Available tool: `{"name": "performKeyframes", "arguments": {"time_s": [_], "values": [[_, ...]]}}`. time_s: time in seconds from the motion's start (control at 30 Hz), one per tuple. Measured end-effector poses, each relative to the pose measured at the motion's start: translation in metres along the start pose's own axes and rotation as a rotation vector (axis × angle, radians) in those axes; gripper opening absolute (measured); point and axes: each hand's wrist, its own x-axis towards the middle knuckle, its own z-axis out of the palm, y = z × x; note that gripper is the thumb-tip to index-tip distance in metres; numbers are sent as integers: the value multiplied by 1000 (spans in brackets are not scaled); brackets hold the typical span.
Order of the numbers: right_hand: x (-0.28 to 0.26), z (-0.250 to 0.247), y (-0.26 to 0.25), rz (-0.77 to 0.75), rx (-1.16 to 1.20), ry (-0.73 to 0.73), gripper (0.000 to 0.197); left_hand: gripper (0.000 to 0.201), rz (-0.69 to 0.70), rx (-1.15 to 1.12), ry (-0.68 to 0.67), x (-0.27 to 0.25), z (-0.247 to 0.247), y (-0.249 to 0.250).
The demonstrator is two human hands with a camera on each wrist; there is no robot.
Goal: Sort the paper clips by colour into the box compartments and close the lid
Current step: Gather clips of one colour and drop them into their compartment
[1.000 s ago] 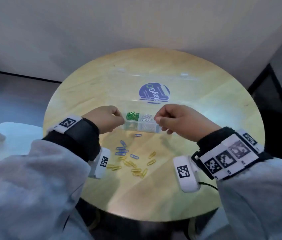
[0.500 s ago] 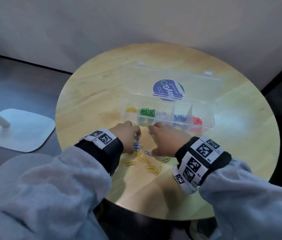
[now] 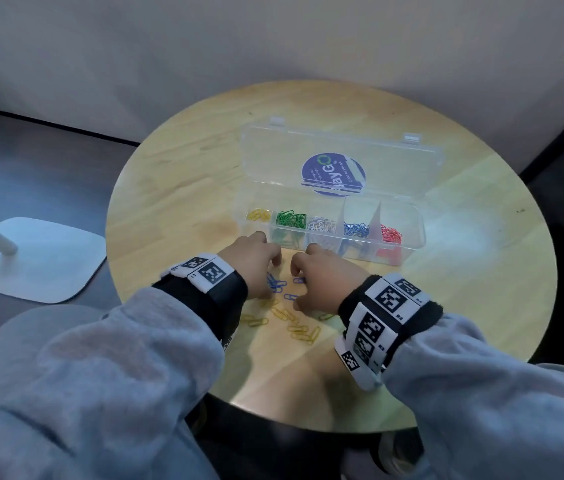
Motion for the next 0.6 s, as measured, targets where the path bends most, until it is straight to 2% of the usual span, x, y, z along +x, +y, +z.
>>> {"name": "performKeyframes", "arguments": {"time_s": [0.1, 0.3, 0.37, 0.47, 0.6], "values": [[1, 1, -4, -23, -17, -16, 41, 38, 10, 1, -25, 1, -1, 2], [-1, 1, -9, -27, -70, -73, 5, 27, -36, -5, -52, 3, -2, 5], [-1, 3, -8, -4, -76, -90, 3, 23, -59, -11, -55, 2, -2, 6], [-2, 4, -8, 15, -78, -111, 19, 18, -73, 7, -65, -1, -5, 8], [-4, 2, -7, 20, -91, -123, 23, 17, -87, 20, -76, -2, -6, 11]]}}
